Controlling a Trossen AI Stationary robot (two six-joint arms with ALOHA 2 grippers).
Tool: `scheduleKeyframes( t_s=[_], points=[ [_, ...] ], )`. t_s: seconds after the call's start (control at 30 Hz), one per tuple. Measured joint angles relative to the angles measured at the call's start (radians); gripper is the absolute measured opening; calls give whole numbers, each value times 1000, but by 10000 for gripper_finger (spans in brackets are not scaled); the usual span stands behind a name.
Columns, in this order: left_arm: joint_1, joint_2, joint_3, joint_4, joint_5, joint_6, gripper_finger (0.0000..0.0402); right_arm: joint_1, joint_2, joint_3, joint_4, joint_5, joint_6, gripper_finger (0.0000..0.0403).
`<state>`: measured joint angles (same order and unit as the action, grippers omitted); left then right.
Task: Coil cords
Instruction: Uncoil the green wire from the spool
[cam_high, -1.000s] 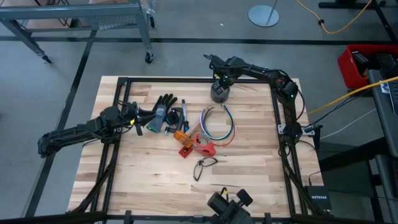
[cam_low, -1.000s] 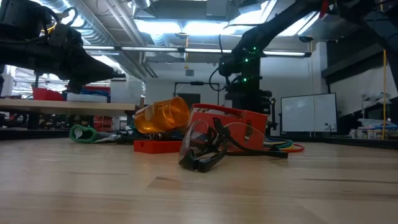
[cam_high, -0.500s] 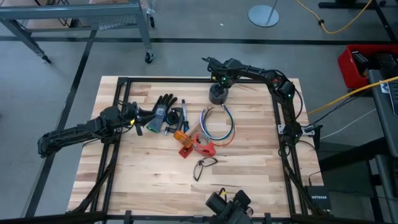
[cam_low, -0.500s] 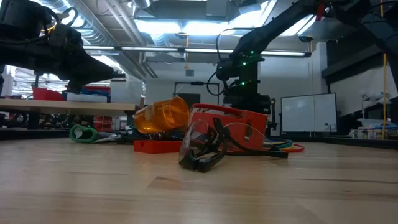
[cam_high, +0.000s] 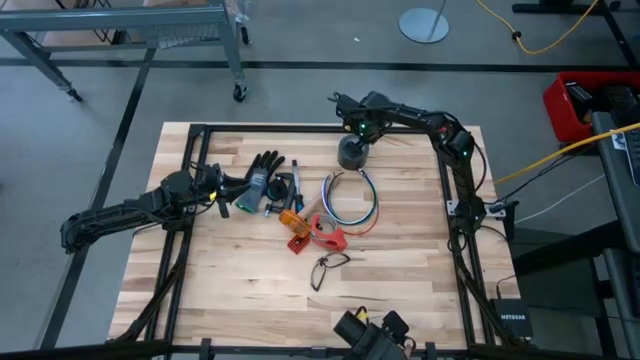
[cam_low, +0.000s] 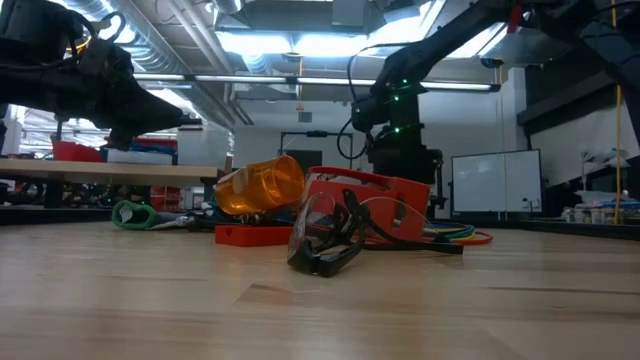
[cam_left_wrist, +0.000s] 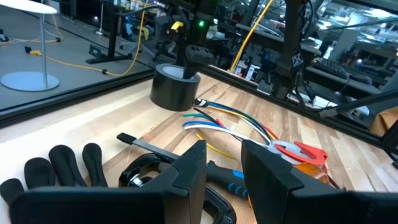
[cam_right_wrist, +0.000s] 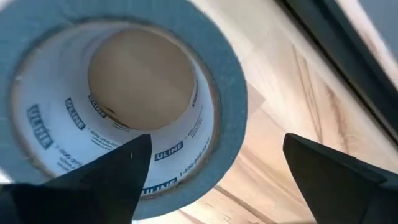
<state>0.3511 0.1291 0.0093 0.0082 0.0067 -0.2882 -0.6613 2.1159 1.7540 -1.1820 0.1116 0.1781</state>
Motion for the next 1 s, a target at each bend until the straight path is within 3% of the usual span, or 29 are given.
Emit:
scheduleKeyframes(
  t_s=[0.2,0.3,0.7,1.0],
  points=[
    [0,0,0,0,0,-1,93,1,0,90,2,-4,-20,369],
    [0,0,0,0,0,0,93,1,0,143,4,-59,-21,369],
    [0,0,0,0,0,0,93,64,-1,243,91,-534,-18,370],
    [0,0,0,0,0,0,93,229,-1,243,383,-519,-19,370]
  ],
)
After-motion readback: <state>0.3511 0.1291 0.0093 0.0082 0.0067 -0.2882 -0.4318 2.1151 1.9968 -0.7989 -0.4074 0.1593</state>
